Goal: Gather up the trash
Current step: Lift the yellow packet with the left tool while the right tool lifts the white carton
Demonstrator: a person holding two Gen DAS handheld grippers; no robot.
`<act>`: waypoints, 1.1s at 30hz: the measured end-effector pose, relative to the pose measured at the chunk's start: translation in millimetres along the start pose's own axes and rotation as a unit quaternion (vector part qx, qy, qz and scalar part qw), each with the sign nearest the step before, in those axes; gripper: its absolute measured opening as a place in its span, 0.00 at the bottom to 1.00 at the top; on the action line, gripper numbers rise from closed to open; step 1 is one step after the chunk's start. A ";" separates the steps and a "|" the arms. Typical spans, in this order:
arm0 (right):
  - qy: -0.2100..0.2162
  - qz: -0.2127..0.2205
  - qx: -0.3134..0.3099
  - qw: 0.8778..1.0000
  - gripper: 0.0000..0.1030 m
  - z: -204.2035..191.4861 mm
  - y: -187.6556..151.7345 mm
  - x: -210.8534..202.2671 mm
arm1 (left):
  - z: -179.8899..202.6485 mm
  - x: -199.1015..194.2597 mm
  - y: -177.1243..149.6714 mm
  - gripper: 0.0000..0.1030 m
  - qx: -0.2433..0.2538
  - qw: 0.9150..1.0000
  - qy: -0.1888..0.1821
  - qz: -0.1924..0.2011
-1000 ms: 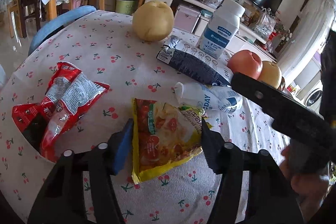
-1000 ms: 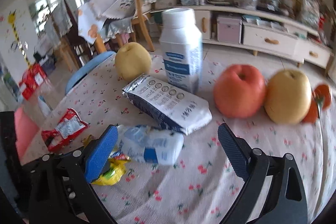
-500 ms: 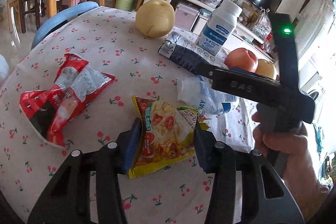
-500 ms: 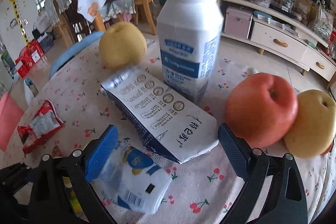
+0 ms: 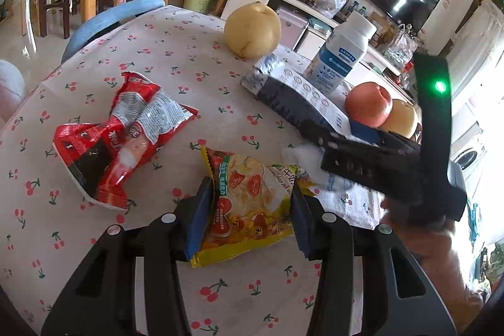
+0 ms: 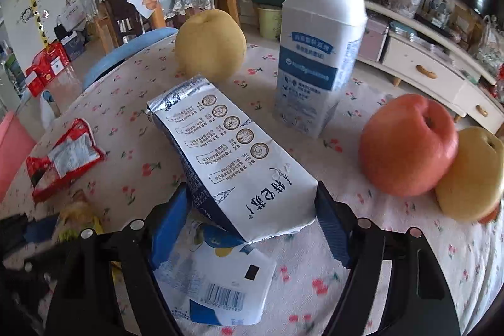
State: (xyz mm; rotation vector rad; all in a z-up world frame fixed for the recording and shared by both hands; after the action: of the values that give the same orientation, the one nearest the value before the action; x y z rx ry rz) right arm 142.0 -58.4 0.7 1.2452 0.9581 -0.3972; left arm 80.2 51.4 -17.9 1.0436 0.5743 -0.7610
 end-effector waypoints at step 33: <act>-0.009 0.017 0.077 0.997 0.74 -60.9 -129.9 -141.7 | -23.0 -61.2 -29.8 0.46 0.068 0.998 -0.014 -0.014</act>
State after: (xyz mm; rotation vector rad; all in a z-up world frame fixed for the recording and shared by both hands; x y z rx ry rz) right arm -56.4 -76.5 31.6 1.3940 0.9040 -0.4617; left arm 17.6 80.7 1.7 1.1500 0.5203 -0.8468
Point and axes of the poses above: each gripper's, at about its wrist camera, not at the fingertips, and x roughly the way its jaws point, z to its right, y to its top, the point moved 4 cm from there along x, roughly the way its jaws point, and after that the axes turned 5 degrees about -x, right-handed, at the moved point
